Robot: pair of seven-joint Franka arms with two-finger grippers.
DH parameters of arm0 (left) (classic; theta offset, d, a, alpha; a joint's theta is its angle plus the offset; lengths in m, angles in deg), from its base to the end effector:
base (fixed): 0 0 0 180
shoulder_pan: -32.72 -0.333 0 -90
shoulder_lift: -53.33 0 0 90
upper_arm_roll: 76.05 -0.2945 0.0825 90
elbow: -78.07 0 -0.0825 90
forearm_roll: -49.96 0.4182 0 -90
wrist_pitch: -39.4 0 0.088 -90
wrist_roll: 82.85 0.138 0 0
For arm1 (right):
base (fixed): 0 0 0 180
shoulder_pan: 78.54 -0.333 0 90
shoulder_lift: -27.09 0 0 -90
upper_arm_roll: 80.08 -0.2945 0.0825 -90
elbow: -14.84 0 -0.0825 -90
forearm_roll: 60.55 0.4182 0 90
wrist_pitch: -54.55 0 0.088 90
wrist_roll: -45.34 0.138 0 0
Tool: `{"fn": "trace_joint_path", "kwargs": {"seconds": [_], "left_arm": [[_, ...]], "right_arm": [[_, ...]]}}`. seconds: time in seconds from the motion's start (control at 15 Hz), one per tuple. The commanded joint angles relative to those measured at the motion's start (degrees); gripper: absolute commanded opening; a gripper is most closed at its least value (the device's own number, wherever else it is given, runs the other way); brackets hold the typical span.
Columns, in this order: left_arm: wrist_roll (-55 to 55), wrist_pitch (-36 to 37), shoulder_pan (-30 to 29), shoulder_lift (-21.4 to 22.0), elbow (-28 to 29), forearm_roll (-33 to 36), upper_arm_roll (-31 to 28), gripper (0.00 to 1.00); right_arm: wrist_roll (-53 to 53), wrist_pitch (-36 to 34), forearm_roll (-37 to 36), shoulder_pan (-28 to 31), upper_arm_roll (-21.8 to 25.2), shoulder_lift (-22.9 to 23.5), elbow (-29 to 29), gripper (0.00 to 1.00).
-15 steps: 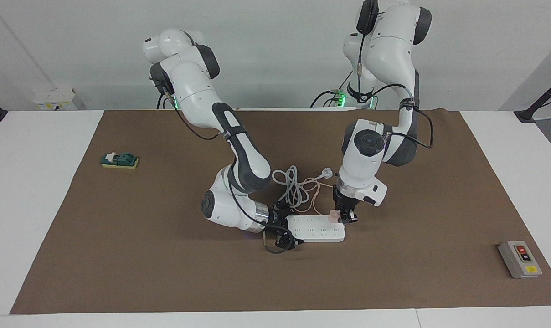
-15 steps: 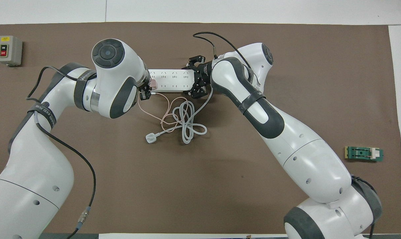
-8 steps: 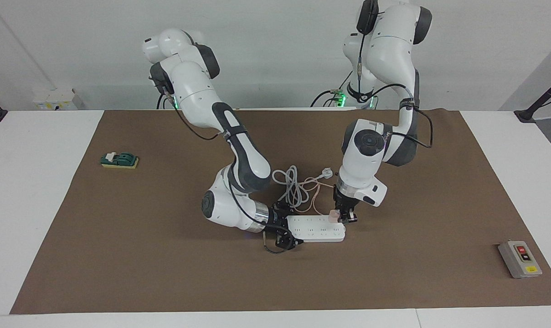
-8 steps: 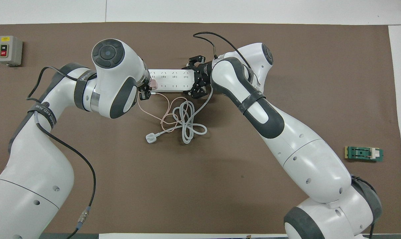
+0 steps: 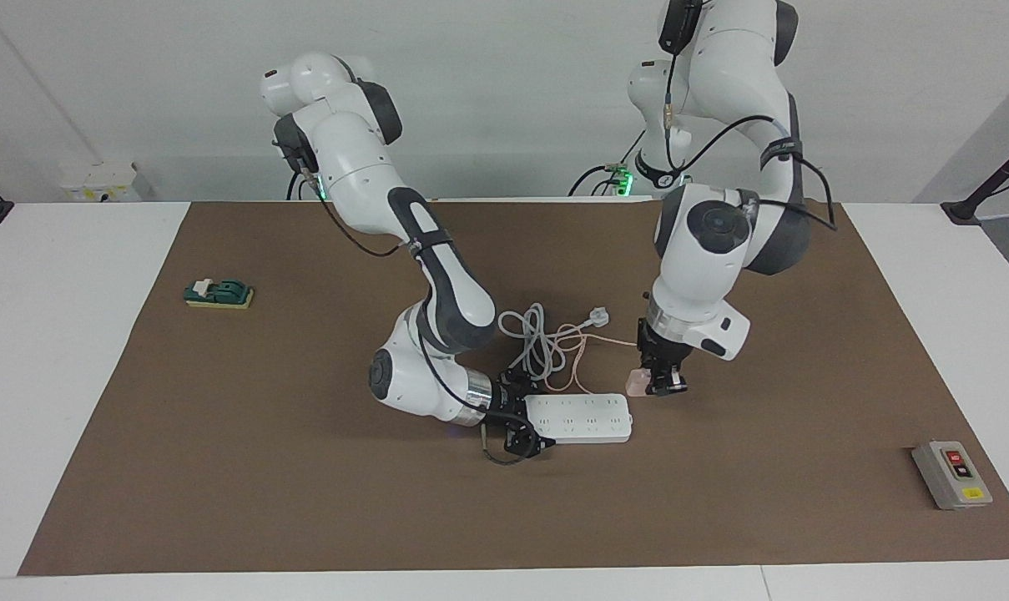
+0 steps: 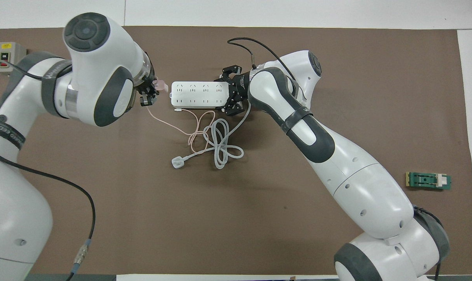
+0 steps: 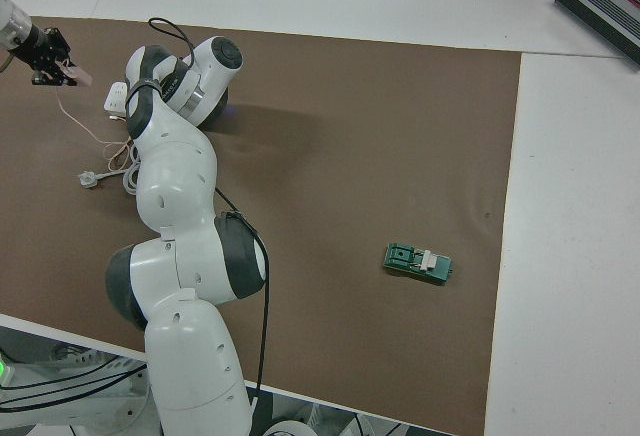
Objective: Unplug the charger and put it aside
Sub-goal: 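Pull the pink charger out of the strip with the left gripper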
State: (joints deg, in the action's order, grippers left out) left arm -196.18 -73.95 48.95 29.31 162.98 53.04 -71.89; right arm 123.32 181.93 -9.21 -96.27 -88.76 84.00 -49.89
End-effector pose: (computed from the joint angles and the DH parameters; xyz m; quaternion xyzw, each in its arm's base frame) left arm 0.6748 -0.2393 0.3806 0.6925 0.7203 0.0250 0.0319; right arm 0.7186 0.3671 0.1761 -0.6600 0.6262 0.2977 0.2893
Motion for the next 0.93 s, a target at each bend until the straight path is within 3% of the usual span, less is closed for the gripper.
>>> {"fn": "trace_joint_path", "kwargs": {"seconds": [0.0,0.07,0.13,0.53,0.87], "left_arm": [[9.8,6.5,-4.1,4.6,0.9,-2.6,0.1,0.00],[13.0,8.4,-5.8,5.6,0.8,-3.2,0.1,0.00],[16.7,10.3,-7.9,6.4,0.8,-3.4,0.1,0.00],[43.3,15.9,-19.3,8.8,0.9,-3.9,-0.1,0.00],[56.9,16.0,-26.3,9.2,1.2,-3.9,-0.3,0.00]], "right_arm": [[-2.3,1.1,1.0,0.1,-0.5,-1.0,-2.9,0.51],[-2.0,0.9,1.0,-0.1,-0.5,-1.7,-2.9,0.82],[-1.4,0.5,0.7,-0.4,-0.5,-2.1,-2.8,1.00],[3.7,-6.3,-0.1,3.8,0.2,-8.4,-3.2,1.00],[3.8,-13.8,-5.9,4.1,5.6,-20.2,-8.5,1.00]]}}
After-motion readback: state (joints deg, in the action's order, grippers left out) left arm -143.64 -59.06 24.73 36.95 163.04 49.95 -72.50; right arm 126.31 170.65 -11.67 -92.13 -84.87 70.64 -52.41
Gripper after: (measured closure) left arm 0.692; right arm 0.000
